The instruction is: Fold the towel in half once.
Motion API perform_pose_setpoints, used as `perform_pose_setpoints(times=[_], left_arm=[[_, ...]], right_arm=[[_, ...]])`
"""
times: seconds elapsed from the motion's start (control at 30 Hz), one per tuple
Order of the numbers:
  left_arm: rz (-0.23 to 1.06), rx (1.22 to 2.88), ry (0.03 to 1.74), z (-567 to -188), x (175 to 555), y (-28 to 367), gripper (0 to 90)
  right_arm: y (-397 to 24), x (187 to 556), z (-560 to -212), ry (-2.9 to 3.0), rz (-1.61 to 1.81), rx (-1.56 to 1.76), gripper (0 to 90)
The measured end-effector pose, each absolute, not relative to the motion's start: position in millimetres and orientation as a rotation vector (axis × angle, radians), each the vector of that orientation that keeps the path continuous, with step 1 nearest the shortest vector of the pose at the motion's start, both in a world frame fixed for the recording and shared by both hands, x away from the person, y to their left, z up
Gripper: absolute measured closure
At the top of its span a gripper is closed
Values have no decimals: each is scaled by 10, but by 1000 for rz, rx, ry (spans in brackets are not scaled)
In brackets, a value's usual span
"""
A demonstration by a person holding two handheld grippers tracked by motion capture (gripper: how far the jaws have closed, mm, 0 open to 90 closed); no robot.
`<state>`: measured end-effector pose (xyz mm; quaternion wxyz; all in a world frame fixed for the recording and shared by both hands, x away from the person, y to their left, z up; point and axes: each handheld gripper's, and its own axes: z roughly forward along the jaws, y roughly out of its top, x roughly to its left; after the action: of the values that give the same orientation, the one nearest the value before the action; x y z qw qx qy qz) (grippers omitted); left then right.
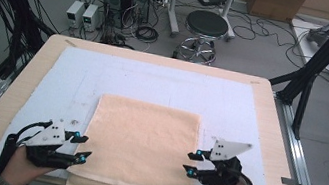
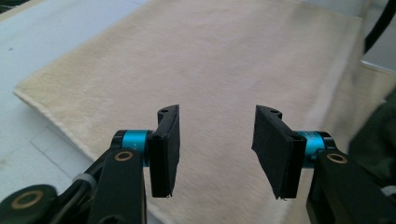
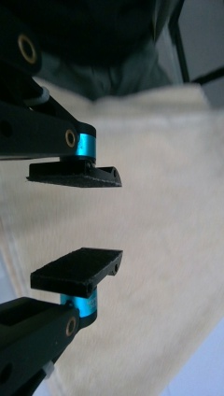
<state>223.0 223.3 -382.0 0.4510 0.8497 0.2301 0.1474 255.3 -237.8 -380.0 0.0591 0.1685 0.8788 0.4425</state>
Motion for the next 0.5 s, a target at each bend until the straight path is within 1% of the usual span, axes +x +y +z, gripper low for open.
perform_pose_setpoints(times=[0.03,0.2,0.33,0.4,0.47,0.5], left_arm=[[376,2092,581,-3837,2281,2233,501],[443,2075,673,-3908,2584,2248,459],[472,2069,746,-3932,2877,2241,427],[479,2059,795,-3946,3030,2222,408],[463,2043,858,-3960,3191,2208,359],[472,2034,883,-3970,3259,2208,356]], right_arm=[[-2372,2621,-3817,2655,1332,529,543],[-2366,3006,-3885,2605,1283,645,501],[-2375,3259,-3913,2585,1236,709,466],[-2377,3386,-3913,2562,1217,737,453],[-2377,3503,-3910,2550,1209,762,435],[-2373,3563,-3912,2540,1200,771,420]])
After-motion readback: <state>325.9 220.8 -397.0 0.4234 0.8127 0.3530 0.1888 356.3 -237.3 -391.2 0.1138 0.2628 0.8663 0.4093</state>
